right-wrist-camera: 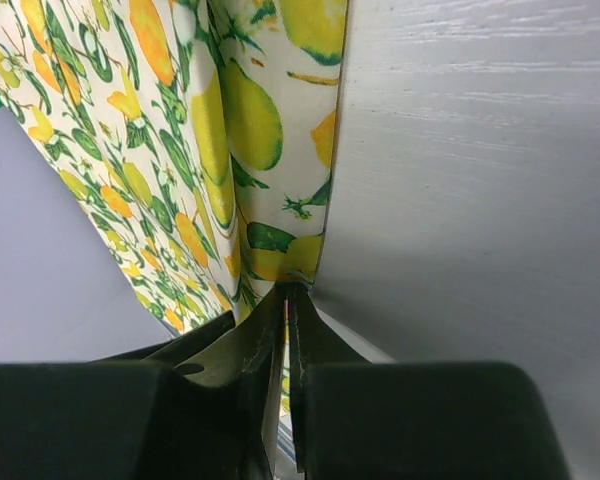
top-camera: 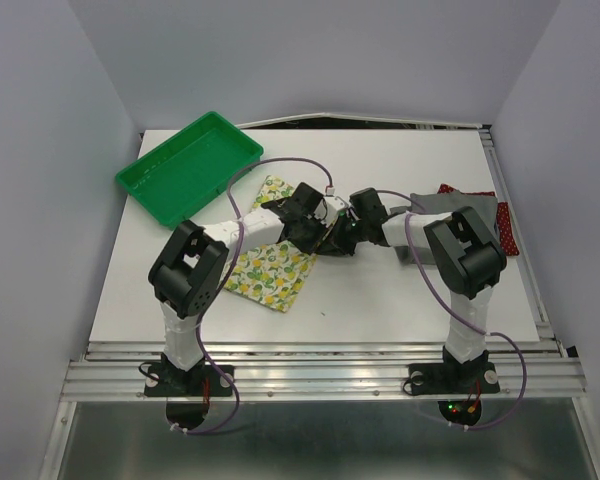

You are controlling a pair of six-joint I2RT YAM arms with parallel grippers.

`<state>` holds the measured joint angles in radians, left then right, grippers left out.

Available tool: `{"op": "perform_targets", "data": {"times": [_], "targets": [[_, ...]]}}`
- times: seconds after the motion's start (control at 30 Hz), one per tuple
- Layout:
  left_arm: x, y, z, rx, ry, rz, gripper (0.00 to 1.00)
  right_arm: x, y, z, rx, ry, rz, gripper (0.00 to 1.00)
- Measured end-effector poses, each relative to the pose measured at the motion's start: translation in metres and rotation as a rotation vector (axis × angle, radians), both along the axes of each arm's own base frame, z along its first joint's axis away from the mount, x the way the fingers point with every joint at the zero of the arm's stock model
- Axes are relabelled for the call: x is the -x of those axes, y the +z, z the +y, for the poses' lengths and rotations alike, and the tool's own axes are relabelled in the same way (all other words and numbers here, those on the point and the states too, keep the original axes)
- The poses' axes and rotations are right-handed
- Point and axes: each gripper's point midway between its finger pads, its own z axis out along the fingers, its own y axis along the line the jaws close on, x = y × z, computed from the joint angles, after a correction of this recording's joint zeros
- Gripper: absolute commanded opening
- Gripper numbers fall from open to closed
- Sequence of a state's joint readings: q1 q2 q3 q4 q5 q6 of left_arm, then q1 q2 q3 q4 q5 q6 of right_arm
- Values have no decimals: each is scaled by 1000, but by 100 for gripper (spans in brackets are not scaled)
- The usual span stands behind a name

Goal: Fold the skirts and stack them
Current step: Fold the skirt

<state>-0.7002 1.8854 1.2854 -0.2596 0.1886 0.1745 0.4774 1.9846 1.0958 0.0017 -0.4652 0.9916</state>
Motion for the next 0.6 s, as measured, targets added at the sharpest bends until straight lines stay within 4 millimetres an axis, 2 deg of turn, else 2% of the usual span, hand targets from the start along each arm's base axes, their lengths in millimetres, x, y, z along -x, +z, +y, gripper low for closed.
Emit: {"op": "perform_targets", "data": {"times": [0.23, 0.37, 0.47, 0.6], "targets": [[4, 0, -6, 26, -21, 17, 0, -1, 0, -1, 0, -4, 0, 10], [6, -10, -11, 38, -37, 41, 0, -2, 0, -5, 1, -11, 6, 8], [6, -21, -12, 36, -42, 61, 0, -1, 1, -19, 19, -31, 24, 6], [6, -21, -17, 60, -53, 63, 0, -6, 9, -44, 53, -67, 17, 6]]}}
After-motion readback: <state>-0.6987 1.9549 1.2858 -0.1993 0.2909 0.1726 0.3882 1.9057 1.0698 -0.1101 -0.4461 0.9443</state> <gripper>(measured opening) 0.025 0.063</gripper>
